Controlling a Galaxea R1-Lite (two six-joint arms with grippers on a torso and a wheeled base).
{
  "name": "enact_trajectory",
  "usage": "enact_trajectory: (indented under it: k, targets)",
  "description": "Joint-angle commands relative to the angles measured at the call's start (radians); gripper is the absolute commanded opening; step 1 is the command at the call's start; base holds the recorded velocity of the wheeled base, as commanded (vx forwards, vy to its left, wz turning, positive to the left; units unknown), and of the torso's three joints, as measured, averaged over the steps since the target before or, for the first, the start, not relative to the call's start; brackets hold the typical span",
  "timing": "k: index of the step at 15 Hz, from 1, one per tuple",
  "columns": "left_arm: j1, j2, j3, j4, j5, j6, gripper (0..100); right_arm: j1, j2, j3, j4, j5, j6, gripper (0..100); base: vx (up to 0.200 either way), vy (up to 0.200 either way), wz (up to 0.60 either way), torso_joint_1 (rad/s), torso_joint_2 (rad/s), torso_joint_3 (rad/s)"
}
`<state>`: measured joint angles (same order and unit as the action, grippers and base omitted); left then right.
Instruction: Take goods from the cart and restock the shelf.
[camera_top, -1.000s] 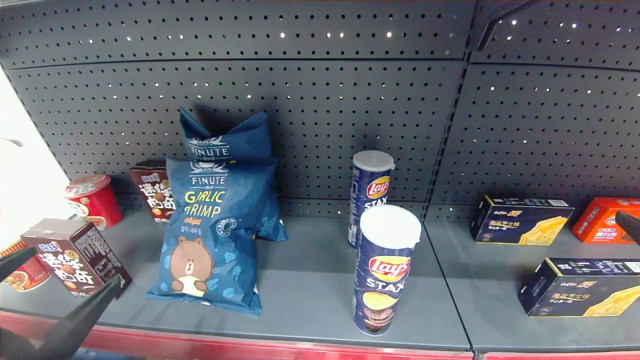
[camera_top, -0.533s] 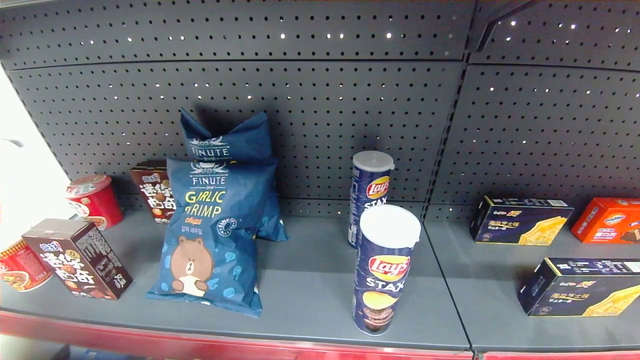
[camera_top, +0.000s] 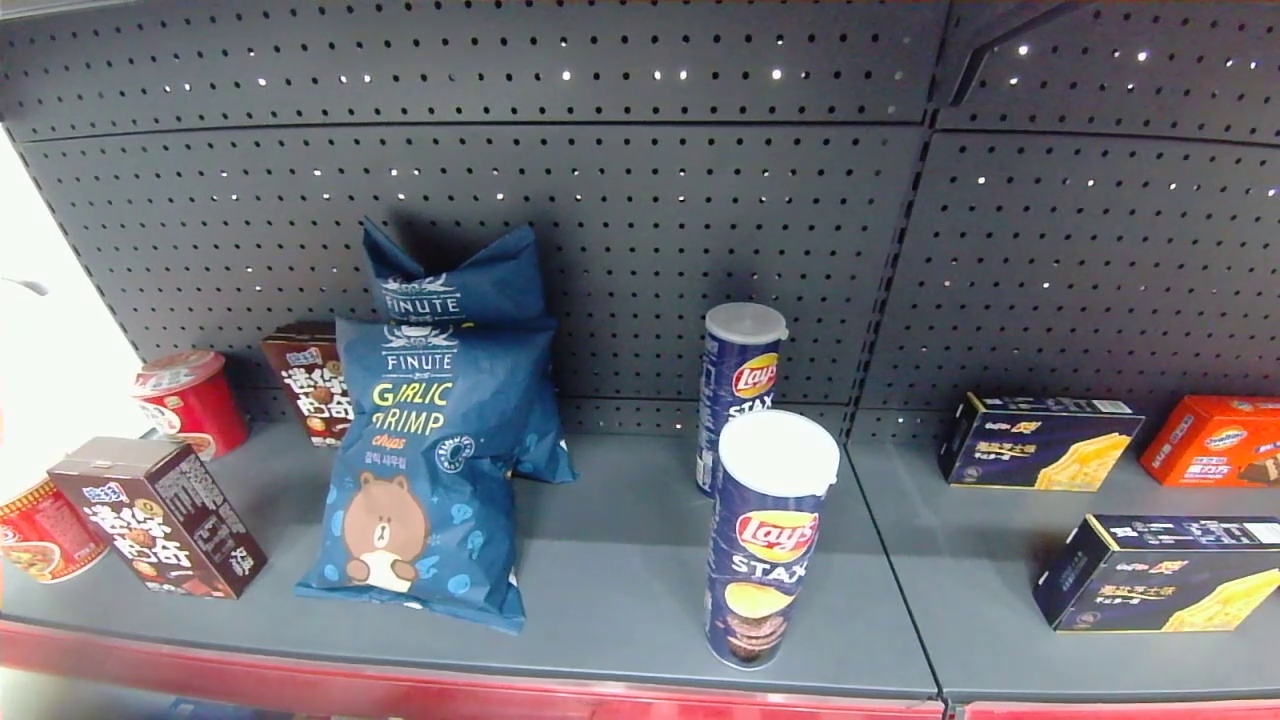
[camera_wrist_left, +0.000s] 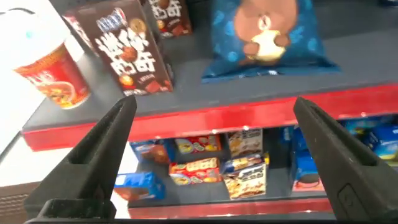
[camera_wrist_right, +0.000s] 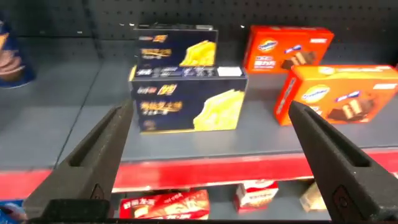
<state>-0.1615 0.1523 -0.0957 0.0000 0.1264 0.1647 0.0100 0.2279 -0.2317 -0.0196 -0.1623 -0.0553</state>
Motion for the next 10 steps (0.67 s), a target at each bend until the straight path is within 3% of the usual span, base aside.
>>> enact_trajectory:
  k: [1, 3, 5, 7, 8, 10]
  targets:
    - [0.000, -0.062, 0.030, -0.006, -0.004, -0.001, 100, 0.005, -0.102, 0.043, 0.003, 0.009, -0.001, 100, 0.000, 0.000, 0.00, 0.000, 0.00, 0.000]
    - [0.000, -0.062, 0.096, -0.069, -0.050, -0.008, 100, -0.008, -0.228, 0.187, -0.002, 0.049, -0.018, 100, 0.000, 0.000, 0.00, 0.000, 0.00, 0.000]
    - [0.000, -0.062, 0.096, -0.067, -0.085, -0.025, 100, -0.008, -0.228, 0.210, 0.000, 0.101, -0.037, 100, 0.000, 0.000, 0.00, 0.000, 0.00, 0.000]
    - [0.000, -0.062, 0.096, -0.067, -0.119, -0.065, 100, -0.008, -0.228, 0.209, 0.007, 0.234, -0.049, 100, 0.000, 0.000, 0.00, 0.000, 0.00, 0.000]
    - [0.000, -0.060, 0.096, -0.063, -0.148, -0.108, 100, -0.008, -0.228, 0.207, 0.015, 0.247, -0.044, 100, 0.000, 0.000, 0.00, 0.000, 0.00, 0.000]
    - [0.005, -0.059, 0.088, -0.034, -0.152, -0.151, 100, -0.010, -0.228, 0.207, 0.015, 0.254, -0.038, 100, 0.000, 0.000, 0.00, 0.000, 0.00, 0.000]
